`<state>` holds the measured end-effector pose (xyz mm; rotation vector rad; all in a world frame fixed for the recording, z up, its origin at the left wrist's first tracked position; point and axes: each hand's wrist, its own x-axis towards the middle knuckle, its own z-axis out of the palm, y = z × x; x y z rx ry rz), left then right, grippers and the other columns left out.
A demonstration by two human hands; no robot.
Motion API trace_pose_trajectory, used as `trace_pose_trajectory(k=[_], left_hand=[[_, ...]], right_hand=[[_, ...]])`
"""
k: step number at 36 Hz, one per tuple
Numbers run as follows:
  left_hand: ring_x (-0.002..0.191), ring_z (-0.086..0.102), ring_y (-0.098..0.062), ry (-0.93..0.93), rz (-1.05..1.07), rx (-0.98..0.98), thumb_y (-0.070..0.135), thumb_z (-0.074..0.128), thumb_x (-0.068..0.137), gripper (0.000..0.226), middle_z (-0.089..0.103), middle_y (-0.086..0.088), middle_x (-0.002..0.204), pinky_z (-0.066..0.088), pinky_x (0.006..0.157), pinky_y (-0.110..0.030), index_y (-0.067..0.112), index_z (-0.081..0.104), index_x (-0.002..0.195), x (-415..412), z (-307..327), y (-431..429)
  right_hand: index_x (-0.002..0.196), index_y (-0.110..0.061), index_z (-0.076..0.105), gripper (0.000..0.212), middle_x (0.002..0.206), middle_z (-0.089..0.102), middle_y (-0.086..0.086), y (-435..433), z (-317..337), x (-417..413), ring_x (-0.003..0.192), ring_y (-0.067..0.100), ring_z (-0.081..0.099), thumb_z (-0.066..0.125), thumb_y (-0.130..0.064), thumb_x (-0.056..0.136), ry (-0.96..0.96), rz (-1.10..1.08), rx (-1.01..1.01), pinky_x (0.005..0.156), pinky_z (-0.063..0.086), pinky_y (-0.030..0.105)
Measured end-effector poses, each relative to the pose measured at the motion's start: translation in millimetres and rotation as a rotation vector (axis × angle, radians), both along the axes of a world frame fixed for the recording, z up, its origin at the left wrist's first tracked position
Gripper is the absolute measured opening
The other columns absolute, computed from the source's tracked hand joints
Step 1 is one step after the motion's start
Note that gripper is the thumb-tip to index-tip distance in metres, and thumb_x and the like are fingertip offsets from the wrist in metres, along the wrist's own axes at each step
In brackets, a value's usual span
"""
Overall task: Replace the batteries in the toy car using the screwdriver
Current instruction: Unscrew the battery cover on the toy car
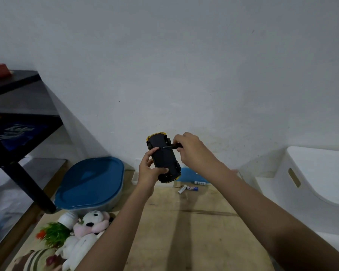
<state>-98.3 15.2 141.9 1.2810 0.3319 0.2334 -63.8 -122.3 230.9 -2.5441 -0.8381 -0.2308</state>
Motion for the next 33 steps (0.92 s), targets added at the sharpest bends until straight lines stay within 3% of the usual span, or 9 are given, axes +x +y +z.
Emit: trace_pose_trajectory(k=[4,7,11,14,19,25,29,33], left_hand=[[0.11,0.057,-0.033,-0.019,-0.02,0.048,-0.02,0.067,0.063,0.076,0.057,-0.004,0.118,0.056,0.08,-0.051,0.041,0.06,0.109,-4.6,-0.9,2.3],[0.11,0.056,-0.033,-0.02,-0.024,0.063,-0.02,0.067,0.063,0.077,0.056,-0.003,0.118,0.055,0.081,-0.053,0.04,0.06,0.111,-6.5,-1.2,3.7],[0.11,0.057,-0.034,-0.019,-0.023,0.063,-0.022,0.066,0.062,0.078,0.056,-0.005,0.118,0.056,0.08,-0.052,0.038,0.06,0.112,-7.2,-2.3,4.0],[0.109,0.058,-0.035,-0.019,-0.029,0.05,-0.021,0.066,0.062,0.078,0.056,-0.007,0.119,0.057,0.077,-0.049,0.038,0.06,0.112,-7.3,-3.6,1.9],[0.11,0.057,-0.034,-0.024,-0.027,0.073,-0.017,0.071,0.061,0.078,0.056,-0.007,0.121,0.055,0.08,-0.054,0.043,0.061,0.11,-7.4,-6.3,-1.9],[0.107,0.06,-0.033,-0.008,-0.029,0.068,-0.015,0.075,0.063,0.078,0.056,-0.006,0.12,0.056,0.079,-0.053,0.043,0.06,0.113,-8.6,-11.5,-5.2],[0.11,0.058,-0.033,-0.012,-0.02,0.075,-0.016,0.074,0.061,0.078,0.057,-0.005,0.12,0.056,0.079,-0.054,0.044,0.062,0.11,-8.0,-12.7,-5.7],[0.11,0.057,-0.034,-0.015,-0.026,0.07,-0.017,0.073,0.061,0.078,0.057,-0.006,0.119,0.055,0.08,-0.055,0.043,0.062,0.11,-6.6,-14.0,-6.1]], right_hand=[[0.102,-0.007,0.057,0.013,0.101,0.05,0.011,0.9,2.7,-2.5,0.089,0.025,0.052,0.048,-0.007,0.092,0.033,-0.022,0.056,0.077,0.048,0.037],[0.098,-0.002,0.054,0.019,0.094,0.055,0.014,2.0,2.7,-1.6,0.085,0.028,0.054,0.045,-0.019,0.096,0.032,-0.079,0.037,0.07,0.044,0.036],[0.096,-0.004,0.058,0.01,0.097,0.056,0.012,2.2,2.4,-1.2,0.089,0.026,0.054,0.051,-0.005,0.091,0.012,-0.031,0.055,0.074,0.045,0.034],[0.097,-0.006,0.063,0.017,0.103,0.056,0.009,1.7,2.3,-1.9,0.092,0.023,0.054,0.053,0.003,0.086,0.011,0.0,0.122,0.081,0.049,0.032],[0.098,-0.004,0.058,0.017,0.098,0.053,0.009,1.6,-0.1,-3.4,0.086,0.023,0.052,0.047,-0.017,0.095,0.002,-0.034,0.066,0.074,0.045,0.033],[0.102,-0.006,0.059,0.019,0.107,0.054,0.01,-1.6,-3.8,-1.2,0.097,0.026,0.052,0.051,0.002,0.088,0.057,0.007,0.007,0.082,0.048,0.036],[0.101,-0.003,0.051,0.022,0.092,0.05,0.009,-0.5,-3.5,-2.0,0.079,0.024,0.049,0.046,-0.024,0.096,0.06,-0.085,-0.012,0.066,0.04,0.032],[0.098,-0.003,0.053,0.011,0.096,0.055,0.013,-2.6,-2.1,1.1,0.08,0.025,0.053,0.049,-0.013,0.094,0.039,-0.067,0.005,0.066,0.044,0.034]])
